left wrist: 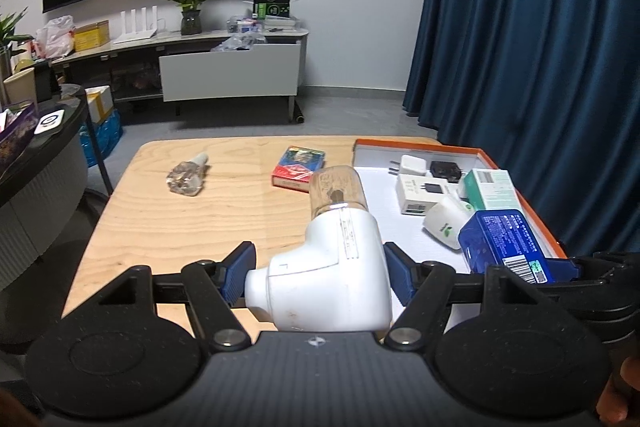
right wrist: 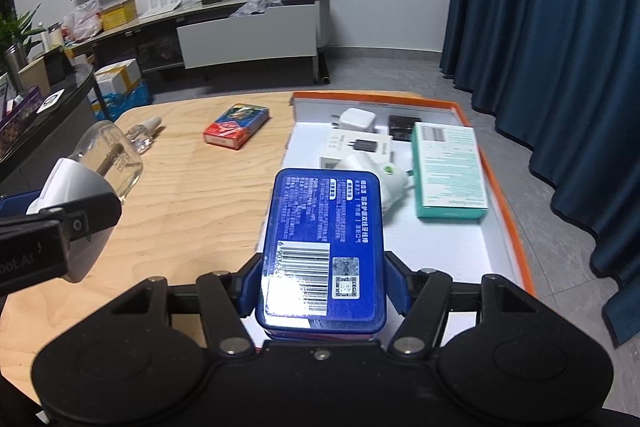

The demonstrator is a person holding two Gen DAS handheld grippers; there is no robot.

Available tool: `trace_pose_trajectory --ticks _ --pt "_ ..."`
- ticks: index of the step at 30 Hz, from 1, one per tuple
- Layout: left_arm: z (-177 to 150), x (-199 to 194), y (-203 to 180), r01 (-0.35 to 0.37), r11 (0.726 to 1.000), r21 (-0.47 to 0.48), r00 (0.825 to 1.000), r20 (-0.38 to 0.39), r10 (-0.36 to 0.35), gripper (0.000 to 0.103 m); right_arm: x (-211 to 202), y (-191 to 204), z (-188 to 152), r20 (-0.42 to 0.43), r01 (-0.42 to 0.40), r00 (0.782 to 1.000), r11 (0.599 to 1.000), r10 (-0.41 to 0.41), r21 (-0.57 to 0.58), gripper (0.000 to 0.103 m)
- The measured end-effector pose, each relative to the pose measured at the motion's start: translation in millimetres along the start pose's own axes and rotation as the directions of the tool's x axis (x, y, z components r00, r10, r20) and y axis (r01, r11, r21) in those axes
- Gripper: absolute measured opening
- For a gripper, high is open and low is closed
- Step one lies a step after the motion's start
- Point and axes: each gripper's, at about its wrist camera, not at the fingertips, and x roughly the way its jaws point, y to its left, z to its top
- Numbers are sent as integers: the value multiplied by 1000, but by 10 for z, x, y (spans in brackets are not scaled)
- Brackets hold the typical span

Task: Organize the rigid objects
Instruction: 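Carry the diffuser and blue tin over the white box with both grippers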

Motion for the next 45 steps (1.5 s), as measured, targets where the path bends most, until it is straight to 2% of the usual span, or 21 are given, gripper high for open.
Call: trace_pose_trajectory --ticks 22,30,45 --pt "125 140 -633 131 989 68 991 -14 -130 70 -111 -636 51 26 90 995 993 -93 77 74" --pt "154 224 -771 147 986 76 989 -23 -146 70 -75 -810 79 25 103 994 990 -106 94 74" --pt "151 256 -804 145 987 72 989 -30 -143 70 -38 -896 103 18 108 994 990 -110 92 74"
